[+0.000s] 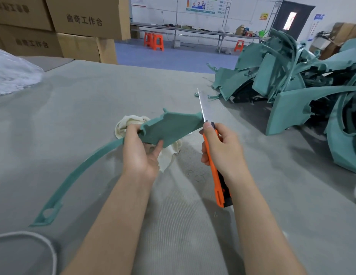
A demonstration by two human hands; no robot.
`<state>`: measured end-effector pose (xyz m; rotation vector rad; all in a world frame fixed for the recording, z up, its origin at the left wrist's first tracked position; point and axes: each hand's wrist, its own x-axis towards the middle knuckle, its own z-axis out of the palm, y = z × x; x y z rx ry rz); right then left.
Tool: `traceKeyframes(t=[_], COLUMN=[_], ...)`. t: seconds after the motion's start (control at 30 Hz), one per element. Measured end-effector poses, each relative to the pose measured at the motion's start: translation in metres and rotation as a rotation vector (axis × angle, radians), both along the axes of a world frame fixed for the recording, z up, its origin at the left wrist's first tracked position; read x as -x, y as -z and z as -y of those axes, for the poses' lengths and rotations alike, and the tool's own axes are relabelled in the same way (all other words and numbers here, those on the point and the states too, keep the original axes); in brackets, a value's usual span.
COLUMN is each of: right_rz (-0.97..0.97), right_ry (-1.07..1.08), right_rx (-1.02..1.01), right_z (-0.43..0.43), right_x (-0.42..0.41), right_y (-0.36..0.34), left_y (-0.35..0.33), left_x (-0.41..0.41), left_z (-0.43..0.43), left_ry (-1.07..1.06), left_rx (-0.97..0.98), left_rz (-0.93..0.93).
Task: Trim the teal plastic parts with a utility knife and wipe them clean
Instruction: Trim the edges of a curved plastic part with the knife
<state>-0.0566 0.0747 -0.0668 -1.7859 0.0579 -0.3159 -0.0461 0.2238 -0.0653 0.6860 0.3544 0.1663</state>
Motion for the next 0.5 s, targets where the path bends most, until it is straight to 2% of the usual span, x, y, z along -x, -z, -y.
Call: traceKeyframes(t=[0.23,0.5], right_rz=[0.009,0.001], right_ry=[-0.034,-0.047], right_rx=[0.045,0.076], right_z=[-0.004,-0.011], right_x=[0.001,0.004], right_y=[0.0,0.001], left_y=[0.004,0.008], left_x=[-0.005,-0.008], left_z=[-0.007,-0.008], left_ry=[-0.007,-0.174], left_rx=[0.051,0.038], left_rz=[-0.046,-0.007])
